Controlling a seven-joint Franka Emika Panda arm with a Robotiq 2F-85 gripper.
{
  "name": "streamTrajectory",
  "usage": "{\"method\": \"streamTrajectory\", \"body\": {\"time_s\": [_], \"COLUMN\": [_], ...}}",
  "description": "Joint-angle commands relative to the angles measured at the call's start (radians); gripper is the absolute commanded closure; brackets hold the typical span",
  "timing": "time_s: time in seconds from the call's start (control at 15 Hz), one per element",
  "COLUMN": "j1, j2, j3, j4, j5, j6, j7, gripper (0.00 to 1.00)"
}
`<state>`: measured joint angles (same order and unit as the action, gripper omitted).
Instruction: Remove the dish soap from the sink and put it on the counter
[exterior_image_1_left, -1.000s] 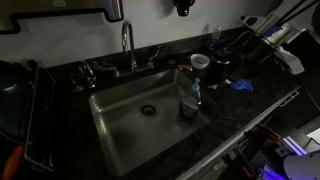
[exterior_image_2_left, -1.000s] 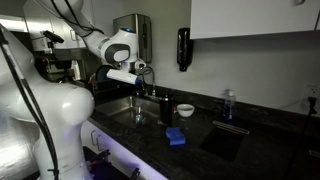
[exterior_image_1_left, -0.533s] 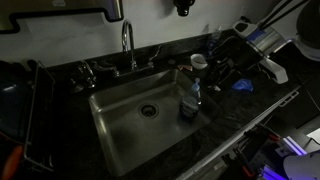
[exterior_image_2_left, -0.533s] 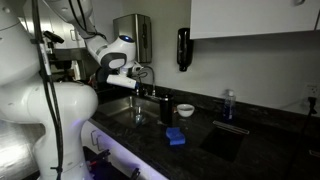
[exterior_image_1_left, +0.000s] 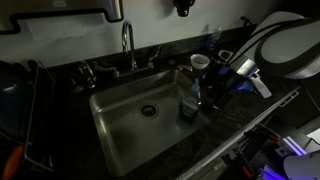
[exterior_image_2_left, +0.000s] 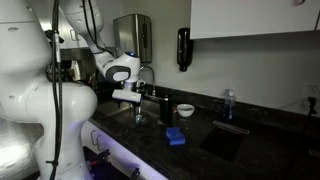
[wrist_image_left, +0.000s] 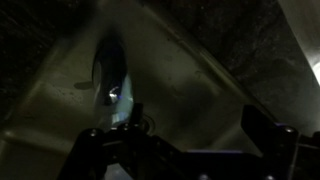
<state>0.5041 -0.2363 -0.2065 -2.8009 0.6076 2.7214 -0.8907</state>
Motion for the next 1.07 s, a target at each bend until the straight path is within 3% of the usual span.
{"method": "streamTrajectory", "body": {"time_s": [0.0,0.53,1.0], "j1": [-0.038,0.084,0.109], "j2": [0.103,0.158,0.240], "j3": [0.010,0.013,0.021], "j4": [0.006,0.053,0.032], "j5": [-0.038,0.235,0.238], "j6": [0.096,0.257,0.498], "j7": [-0.033,-0.231,-0.202], "gripper": [0.00,0.00,0.00]}}
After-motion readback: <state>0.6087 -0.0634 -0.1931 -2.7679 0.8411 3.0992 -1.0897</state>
